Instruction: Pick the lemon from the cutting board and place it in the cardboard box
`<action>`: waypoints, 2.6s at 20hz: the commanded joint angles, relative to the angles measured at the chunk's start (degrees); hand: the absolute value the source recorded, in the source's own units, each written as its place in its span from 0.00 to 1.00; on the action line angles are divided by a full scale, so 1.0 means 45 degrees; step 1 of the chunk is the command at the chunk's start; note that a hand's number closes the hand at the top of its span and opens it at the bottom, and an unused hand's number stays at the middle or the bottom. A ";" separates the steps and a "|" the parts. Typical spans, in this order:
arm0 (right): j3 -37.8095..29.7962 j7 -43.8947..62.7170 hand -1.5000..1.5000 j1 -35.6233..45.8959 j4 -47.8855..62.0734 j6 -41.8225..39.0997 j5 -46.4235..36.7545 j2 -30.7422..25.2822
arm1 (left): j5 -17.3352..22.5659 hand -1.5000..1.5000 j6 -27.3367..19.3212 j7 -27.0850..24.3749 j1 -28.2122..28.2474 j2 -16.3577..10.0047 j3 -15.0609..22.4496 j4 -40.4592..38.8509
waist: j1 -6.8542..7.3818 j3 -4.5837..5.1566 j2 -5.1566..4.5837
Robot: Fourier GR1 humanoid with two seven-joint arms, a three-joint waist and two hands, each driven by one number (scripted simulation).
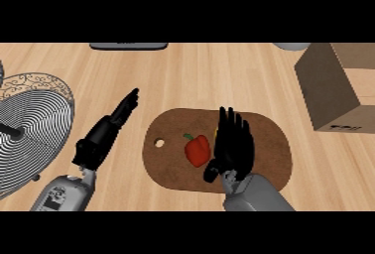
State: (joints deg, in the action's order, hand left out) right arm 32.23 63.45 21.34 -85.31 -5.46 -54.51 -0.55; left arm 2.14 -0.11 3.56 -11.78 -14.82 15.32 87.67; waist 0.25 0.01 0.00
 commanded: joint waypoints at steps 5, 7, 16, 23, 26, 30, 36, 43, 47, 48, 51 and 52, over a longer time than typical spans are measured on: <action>0.0659 0.2210 0.00 0.0432 0.0418 0.0040 0.0254 0.0115 | -0.0234 0.50 0.0622 -0.1192 0.0124 0.0259 -0.0484 -0.1405 | -0.0012 0.0005 -0.0004; 0.0022 0.1310 0.00 0.0416 0.1494 0.0374 0.0029 0.0116 | -0.0498 0.50 0.0251 0.0216 -0.0261 0.0541 -0.0278 -0.0301 | 0.0008 -0.0002 0.0001; 0.0481 0.0982 1.00 0.0122 0.2276 0.1056 0.0177 0.0120 | -0.0460 0.50 0.0859 0.0235 -0.0004 0.0252 -0.1007 0.0173 | 0.0053 -0.0002 0.0000; -0.0292 -0.0493 1.00 0.0248 0.2533 0.0496 -0.1542 0.0122 | -0.1049 0.50 0.0363 0.0708 -0.1058 0.1257 -0.0907 -0.0639 | -0.0070 -0.0001 -0.0016; -0.0109 -0.0269 1.00 0.0298 0.2210 0.0674 -0.2513 -0.0048 | -0.0854 0.50 0.0840 0.0282 0.0250 0.0951 -0.0802 0.0420 | 0.0000 -0.0001 0.0020; -0.0225 -0.6830 1.00 -0.2188 -0.0730 0.0571 0.0030 -0.4952 | -0.0930 0.50 0.0623 0.0076 0.0204 0.0805 -0.1055 -0.0023 | -0.0468 -0.0032 0.0088; -0.2513 -1.2035 1.00 -0.3022 -0.2362 0.1847 0.1710 -0.9270 | -0.0740 0.50 0.0595 0.0058 0.0225 0.0685 -0.1468 -0.0224 | -0.0878 -0.0043 0.0107; -0.6652 -1.5854 1.00 -0.6043 -0.4481 0.2316 0.5833 -1.2042 | -0.0654 0.50 0.0699 0.0152 0.0665 0.0729 -0.1446 0.0193 | -0.0796 -0.0004 0.0145; -0.9091 -1.8022 1.00 -0.7976 -0.5055 0.1935 0.8138 -1.2713 | -0.1130 0.50 0.0549 -0.0123 0.1276 0.0736 -0.1100 0.0470 | -0.0936 -0.0011 0.0205; -0.9624 -1.7783 1.00 -0.8179 -0.5617 0.1662 0.8727 -1.2527 | -0.0669 0.50 0.0825 0.0148 0.0497 0.0413 -0.1821 0.0047 | -0.0913 0.0001 0.0165; -1.1612 -1.7720 1.00 -0.8946 -0.6496 0.1051 1.0277 -1.2336 | -0.0952 0.50 0.0424 0.1118 0.1043 0.0918 -0.1091 0.1278 | -0.0941 -0.0003 0.0261; -1.2687 -1.7851 1.00 -0.8423 -0.5461 0.0564 1.0806 -1.2685 | -0.1236 0.50 0.0487 0.0247 0.0943 0.1160 -0.0808 0.0589 | -0.0667 0.0004 0.0128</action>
State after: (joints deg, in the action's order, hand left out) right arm -13.56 -14.25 -14.05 -110.04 0.56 -14.13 -56.10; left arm -2.04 2.70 4.88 -8.01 -11.27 9.68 89.83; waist -3.62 0.01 0.83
